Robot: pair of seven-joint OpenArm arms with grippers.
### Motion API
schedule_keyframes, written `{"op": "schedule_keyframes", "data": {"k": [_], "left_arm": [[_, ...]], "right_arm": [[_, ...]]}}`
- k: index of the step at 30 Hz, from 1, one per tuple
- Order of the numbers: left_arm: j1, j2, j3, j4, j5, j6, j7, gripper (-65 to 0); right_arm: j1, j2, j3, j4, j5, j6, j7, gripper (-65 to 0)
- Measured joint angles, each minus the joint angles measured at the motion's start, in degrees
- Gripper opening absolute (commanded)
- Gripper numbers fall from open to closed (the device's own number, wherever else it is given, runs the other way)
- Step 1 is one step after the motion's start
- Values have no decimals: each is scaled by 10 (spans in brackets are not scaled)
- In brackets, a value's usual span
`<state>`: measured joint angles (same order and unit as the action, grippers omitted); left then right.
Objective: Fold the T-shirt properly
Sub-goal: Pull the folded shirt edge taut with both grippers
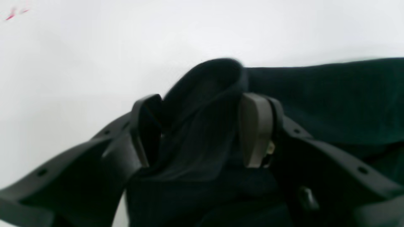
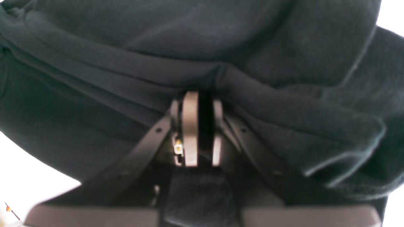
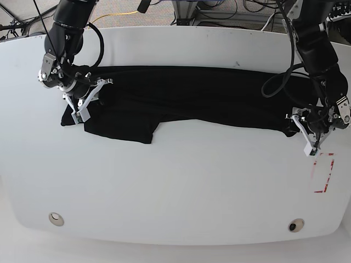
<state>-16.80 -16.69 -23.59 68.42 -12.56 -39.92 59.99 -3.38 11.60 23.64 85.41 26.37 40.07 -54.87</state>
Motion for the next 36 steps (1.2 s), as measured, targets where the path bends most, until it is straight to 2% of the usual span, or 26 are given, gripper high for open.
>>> {"op": "schedule_keyframes", "data": {"k": [3,5,8,9,18,20,24,36], "left_arm": [[0,1,20,0,1,0,-11,-404],[0,-1,37,0,1,0,-24,-518],[1,0,40,0,0,0,-30,-633],[2,-1,40,0,-1,0,-30,-643],[5,-16,20,16,-4,0,-26,-650],[7,-19,-4,40,-3,0,-22,-650],[12,-24,-27,109,-2,0,24,-650],[106,-24,-50,247,-5,0,36,-646]], "right_arm": [[0,0,0,0,2,0,0,-595],[0,0,0,0,1,0,0,-595],[0,0,0,0,0,0,0,-595],[0,0,0,0,1,0,0,-595],[1,0,0,0,2,0,-2,-595],[1,0,0,0,2,0,-3,-595],[1,0,0,0,0,0,-3,-595],[2,0,0,0,2,0,-4,-595]]}}
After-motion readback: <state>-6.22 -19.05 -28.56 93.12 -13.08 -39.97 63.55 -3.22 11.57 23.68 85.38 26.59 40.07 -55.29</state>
